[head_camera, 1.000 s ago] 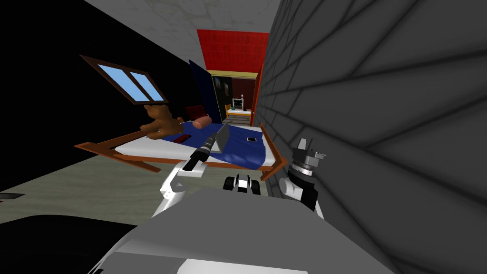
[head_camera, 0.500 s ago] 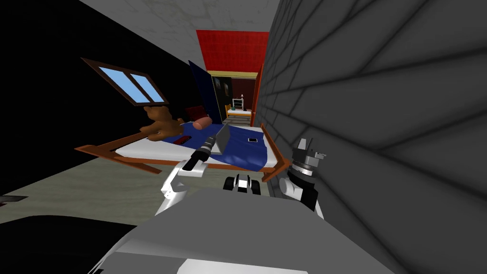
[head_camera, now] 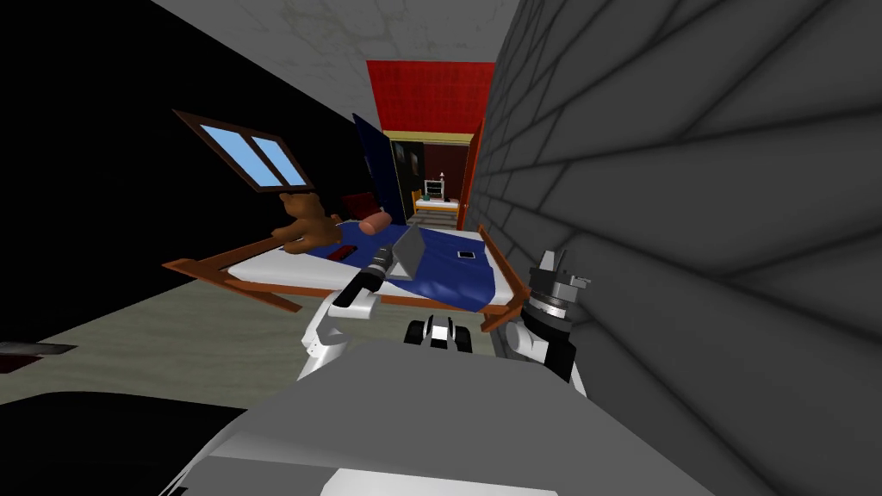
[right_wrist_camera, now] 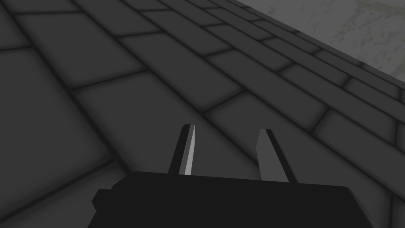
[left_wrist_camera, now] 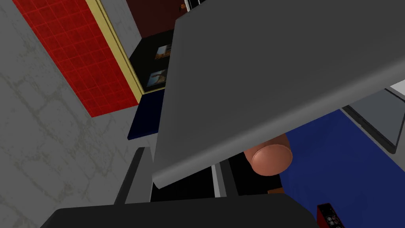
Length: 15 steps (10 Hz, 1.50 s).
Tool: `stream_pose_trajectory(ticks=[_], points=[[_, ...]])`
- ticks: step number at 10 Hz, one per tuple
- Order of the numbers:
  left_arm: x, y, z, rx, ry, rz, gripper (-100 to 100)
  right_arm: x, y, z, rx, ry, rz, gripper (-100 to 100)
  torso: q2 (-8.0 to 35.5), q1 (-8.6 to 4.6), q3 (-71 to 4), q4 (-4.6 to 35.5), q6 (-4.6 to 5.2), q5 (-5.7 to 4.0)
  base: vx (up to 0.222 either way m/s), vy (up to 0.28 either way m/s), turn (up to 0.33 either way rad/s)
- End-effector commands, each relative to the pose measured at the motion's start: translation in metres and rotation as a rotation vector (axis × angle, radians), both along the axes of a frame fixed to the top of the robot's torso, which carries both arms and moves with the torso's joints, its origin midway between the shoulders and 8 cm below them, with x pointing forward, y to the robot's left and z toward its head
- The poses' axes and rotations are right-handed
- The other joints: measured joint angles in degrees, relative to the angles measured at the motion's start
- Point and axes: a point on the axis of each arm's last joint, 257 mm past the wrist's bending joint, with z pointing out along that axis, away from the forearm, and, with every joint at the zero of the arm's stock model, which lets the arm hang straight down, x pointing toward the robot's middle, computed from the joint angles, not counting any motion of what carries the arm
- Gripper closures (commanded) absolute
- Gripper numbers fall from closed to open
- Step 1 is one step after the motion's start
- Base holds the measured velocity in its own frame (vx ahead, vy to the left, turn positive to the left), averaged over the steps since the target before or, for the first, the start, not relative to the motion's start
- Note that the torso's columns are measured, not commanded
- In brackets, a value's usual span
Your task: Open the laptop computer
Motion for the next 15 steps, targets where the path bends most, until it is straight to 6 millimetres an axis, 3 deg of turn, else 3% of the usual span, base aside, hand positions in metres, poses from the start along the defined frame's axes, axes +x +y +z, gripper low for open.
stream_pose_trajectory(ticks=[1, 10, 11, 15], points=[[0.007, -0.003, -0.013, -0.095, 0.002, -0.006, 100, 0.0, 0.0, 0.0, 0.0, 0.0, 0.0, 0, 0.02, -0.43, -0.01, 0.1, 0.14, -0.18, -0.019, 0.081, 0.056], [0.034, -0.025, -0.068, -0.46, 0.017, -0.021, 100, 0.0, 0.0, 0.0, 0.0, 0.0, 0.0, 0, 0.01, -0.47, -0.02, 0.08, 0.29, -0.18, -0.023, 0.109, 0.019], [0.031, -0.023, -0.063, -0.426, 0.013, -0.019, 100, 0.0, 0.0, 0.0, 0.0, 0.0, 0.0, 0, -0.02, -0.43, -0.05, 0.14, 0.25, -0.22, -0.007, 0.052, -0.003], [0.04, -0.037, -0.098, -0.601, 0.013, -0.036, 100, 0.0, 0.0, 0.0, 0.0, 0.0, 0.0, 0, 0.05, -0.37, -0.01, 0.2, 0.24, -0.23, -0.013, 0.07, 0.005]])
